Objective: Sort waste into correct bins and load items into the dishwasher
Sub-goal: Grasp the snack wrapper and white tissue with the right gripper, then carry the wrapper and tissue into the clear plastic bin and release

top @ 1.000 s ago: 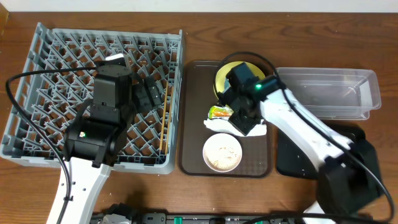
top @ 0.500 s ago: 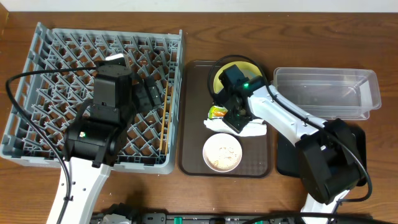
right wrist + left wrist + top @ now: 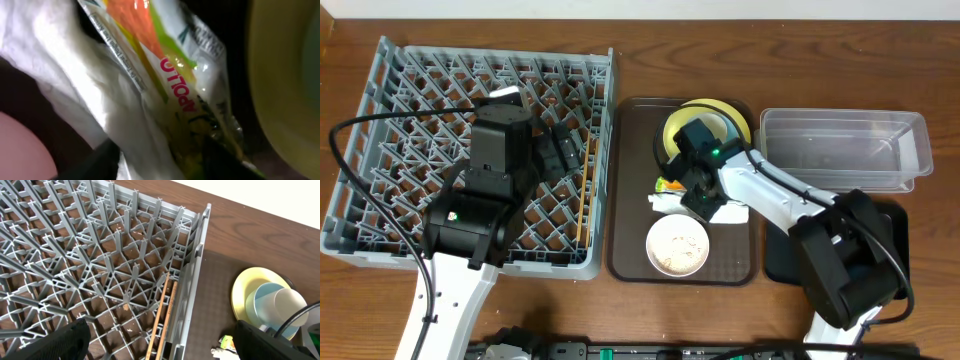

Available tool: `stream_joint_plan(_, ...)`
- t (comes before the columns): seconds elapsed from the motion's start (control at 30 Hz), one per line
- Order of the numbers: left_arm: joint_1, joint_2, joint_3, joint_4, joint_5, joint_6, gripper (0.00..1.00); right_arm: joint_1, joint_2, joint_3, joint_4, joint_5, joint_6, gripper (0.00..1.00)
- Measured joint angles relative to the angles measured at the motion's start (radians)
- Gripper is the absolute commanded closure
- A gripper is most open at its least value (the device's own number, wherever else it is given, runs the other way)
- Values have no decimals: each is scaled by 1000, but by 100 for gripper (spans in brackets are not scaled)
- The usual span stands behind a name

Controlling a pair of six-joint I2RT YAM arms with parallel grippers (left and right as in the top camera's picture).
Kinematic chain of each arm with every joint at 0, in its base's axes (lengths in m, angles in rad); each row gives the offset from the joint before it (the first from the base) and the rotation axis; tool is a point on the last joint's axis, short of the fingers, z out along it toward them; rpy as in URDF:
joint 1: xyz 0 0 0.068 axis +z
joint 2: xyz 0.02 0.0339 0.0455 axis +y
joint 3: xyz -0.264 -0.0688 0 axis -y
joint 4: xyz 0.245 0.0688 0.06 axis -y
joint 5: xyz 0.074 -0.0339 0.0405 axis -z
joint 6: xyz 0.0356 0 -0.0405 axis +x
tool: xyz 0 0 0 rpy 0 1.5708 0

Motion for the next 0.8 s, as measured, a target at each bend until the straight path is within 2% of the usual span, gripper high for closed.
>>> stream_joint_plan(0.07,0,0,0,0,0,0,6,0,0,0,0,-11,-1,99)
stream_joint_plan(0.27,0,0,0,0,0,0,6,7,0,44,-62,-31,1,99)
stream_joint_plan(0.6,0,0,0,0,0,0,6,26,-49,321,-232,-48,-14,99)
stream_joint_plan(0.8,0,0,0,0,0,0,6,-11,-162,355,-328,161,-97,99)
